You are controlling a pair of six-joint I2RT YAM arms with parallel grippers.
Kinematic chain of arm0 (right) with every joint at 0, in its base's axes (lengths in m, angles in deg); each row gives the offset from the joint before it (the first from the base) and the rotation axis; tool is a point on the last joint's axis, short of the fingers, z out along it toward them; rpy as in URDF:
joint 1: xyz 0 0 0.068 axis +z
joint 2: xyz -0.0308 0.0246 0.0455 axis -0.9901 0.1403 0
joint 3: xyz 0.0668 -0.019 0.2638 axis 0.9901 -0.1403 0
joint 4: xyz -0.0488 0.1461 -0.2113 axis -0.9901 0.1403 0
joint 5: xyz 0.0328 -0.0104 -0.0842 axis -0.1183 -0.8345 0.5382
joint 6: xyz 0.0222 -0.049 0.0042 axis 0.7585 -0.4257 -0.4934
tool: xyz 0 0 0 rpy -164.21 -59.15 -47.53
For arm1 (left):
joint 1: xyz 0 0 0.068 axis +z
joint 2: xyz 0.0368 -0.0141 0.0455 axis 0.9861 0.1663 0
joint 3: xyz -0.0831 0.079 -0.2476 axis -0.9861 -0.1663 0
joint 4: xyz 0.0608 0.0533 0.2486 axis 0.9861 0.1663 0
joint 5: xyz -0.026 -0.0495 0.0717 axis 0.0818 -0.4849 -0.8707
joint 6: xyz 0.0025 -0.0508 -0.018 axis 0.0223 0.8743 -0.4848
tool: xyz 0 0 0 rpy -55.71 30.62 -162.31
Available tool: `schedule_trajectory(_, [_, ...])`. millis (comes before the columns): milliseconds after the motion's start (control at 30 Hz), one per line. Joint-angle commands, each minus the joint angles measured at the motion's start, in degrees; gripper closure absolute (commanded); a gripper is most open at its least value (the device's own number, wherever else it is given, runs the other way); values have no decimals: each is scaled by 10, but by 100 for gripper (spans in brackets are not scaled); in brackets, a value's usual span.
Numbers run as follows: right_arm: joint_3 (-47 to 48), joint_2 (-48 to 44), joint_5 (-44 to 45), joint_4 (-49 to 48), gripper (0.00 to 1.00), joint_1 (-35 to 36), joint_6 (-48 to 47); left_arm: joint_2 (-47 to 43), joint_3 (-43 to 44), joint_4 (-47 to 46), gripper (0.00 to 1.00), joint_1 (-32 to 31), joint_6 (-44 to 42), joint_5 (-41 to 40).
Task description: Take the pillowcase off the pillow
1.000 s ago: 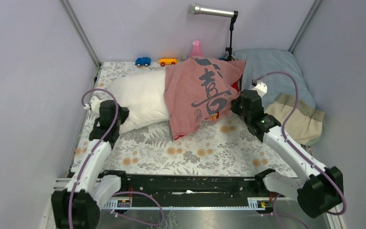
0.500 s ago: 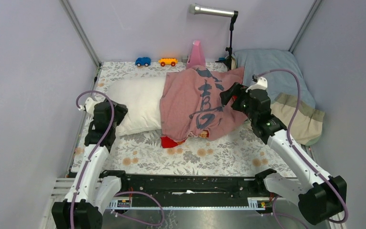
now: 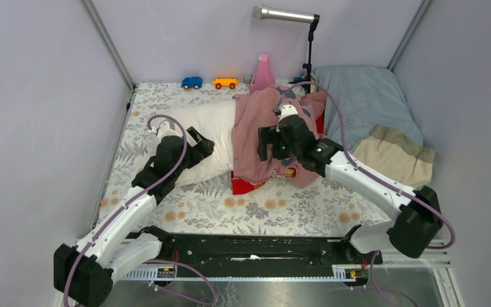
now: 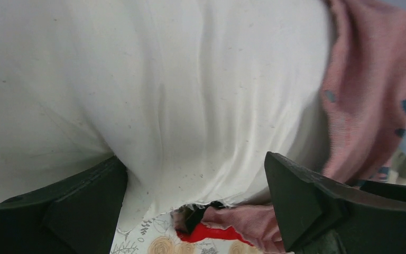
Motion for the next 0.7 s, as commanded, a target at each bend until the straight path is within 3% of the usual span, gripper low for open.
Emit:
schedule_trajectory(0, [53,54,92,58,0,19,-32,41,7,-46,1,-18,19,37])
schedule_trajectory(100, [48,57,131,56,6,20,-36,18,34,13,1,-23,1,-51])
schedule_trajectory(167, [30,38,162,41,20,20,-35,-8,43,50,1,-22,-4,-141])
schedule_trajectory(267, [-6,0,212,7,59,19,-31,-43,35,85,1,-10,22,-238])
schedule_trajectory(333, [-18,-17,240,-2,84,20,-28,-58,16,72,2,2,22,-240])
schedule_trajectory(400, [-24,-33,271,-2,100,19,-23,-60,-6,50,9,17,23,-221])
schedule_trajectory(533, [-60,-104,348,-25,100,15,-1,-26,-57,-1,14,51,34,-203])
schedule_trajectory(667, [-118,-198,395,-74,100,11,11,32,-87,-50,13,103,30,-113])
